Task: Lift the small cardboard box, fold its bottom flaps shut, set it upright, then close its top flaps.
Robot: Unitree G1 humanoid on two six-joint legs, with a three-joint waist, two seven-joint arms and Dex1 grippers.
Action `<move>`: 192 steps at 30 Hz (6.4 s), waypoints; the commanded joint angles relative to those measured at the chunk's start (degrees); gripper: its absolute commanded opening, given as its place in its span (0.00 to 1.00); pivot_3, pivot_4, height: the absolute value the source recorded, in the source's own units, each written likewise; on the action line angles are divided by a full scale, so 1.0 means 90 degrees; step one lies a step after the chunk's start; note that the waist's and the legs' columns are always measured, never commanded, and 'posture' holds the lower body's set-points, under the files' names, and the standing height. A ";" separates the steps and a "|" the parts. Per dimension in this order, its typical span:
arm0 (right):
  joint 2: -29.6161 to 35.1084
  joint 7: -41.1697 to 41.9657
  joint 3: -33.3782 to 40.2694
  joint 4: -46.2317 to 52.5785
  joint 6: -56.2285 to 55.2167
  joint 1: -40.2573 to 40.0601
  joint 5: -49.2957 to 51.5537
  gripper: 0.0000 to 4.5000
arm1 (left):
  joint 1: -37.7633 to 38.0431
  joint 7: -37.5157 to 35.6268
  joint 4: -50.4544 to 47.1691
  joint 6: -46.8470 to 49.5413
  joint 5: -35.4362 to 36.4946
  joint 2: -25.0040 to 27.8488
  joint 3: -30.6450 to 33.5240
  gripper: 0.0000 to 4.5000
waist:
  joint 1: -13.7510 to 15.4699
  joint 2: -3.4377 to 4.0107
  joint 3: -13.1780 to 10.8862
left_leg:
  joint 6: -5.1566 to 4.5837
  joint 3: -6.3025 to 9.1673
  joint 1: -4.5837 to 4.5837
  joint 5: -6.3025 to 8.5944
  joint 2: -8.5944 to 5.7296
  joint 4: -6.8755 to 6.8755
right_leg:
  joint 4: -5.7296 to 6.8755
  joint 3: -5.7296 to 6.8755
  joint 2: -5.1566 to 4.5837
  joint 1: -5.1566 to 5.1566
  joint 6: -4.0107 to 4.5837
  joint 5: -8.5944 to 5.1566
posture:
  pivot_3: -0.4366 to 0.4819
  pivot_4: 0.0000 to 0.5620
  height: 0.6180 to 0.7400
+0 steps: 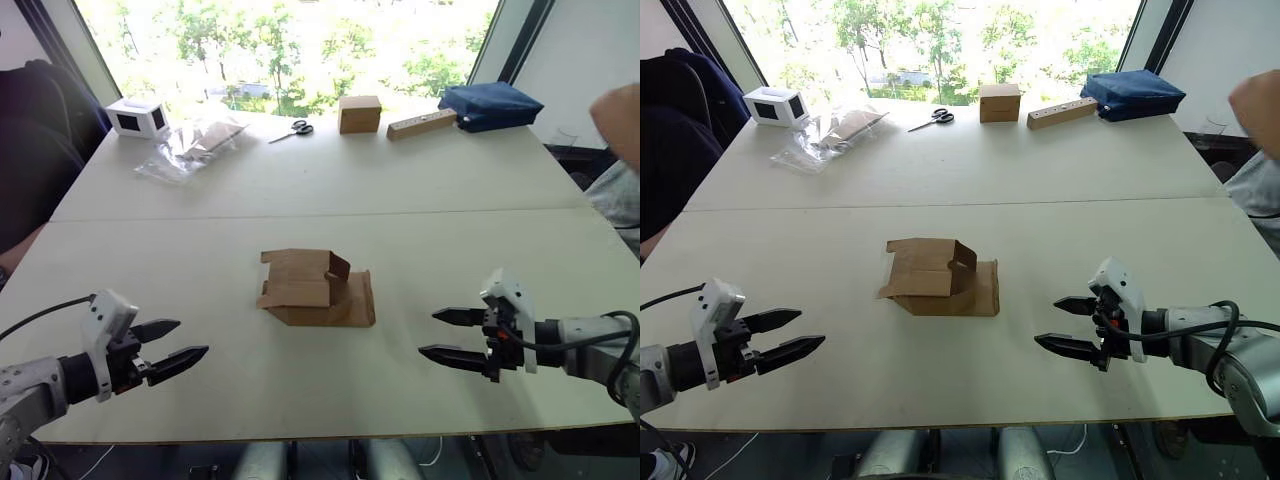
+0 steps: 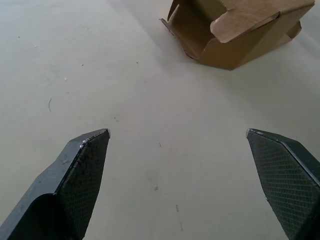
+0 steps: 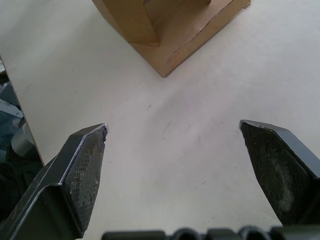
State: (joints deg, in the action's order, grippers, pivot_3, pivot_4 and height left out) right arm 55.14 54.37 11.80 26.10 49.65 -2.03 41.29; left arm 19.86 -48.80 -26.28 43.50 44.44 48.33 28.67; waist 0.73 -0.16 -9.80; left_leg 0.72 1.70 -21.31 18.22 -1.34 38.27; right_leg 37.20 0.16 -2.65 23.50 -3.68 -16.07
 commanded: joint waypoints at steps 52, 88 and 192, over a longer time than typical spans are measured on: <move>-0.0212 -0.2845 0.0534 0.3319 0.0933 0.0143 0.1486 0.99 | -0.6869 -0.2258 0.6020 0.3107 -0.0154 -0.1040 -0.3605 1.00 | -0.0013 -0.0034 -0.0004 | 0.0000 0.0000 -0.0013 -0.0002 -0.0005 0.0018 | 0.0027 0.0006 0.0010 0.0015 -0.0007 0.0004 | 0.48 0.27 1.00; -0.0559 -0.3424 0.0065 0.3356 0.0227 -0.0657 0.0650 1.00 | -0.7704 -0.2902 0.7181 0.2911 -0.0838 -0.2237 -0.3792 0.14 | -0.0003 -0.0036 -0.0004 | -0.0018 0.0001 -0.0026 0.0008 -0.0005 0.0083 | 0.0050 0.0007 0.0014 0.0006 -0.0013 0.0004 | 0.48 0.27 1.00; -0.3059 -0.3178 -0.0273 0.0056 -0.0604 0.4887 0.0170 0.01 | -0.8954 -0.3219 0.4799 0.0594 -0.0483 -0.1497 -0.2637 0.00 | -0.0169 -0.0034 -0.0006 | 0.0034 -0.0010 -0.0121 -0.0022 -0.0007 0.0099 | 0.0122 0.0002 0.0012 0.0137 -0.0017 0.0008 | 0.48 0.27 1.00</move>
State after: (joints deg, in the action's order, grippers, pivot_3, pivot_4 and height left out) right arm 26.16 26.07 6.59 23.04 43.14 42.26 40.96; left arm -59.33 -77.66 17.58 49.53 39.42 34.33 3.48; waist -0.79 -0.47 -9.85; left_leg 0.94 1.61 -22.40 18.07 -1.40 39.17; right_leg 38.30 0.18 -2.55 24.73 -3.83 -15.99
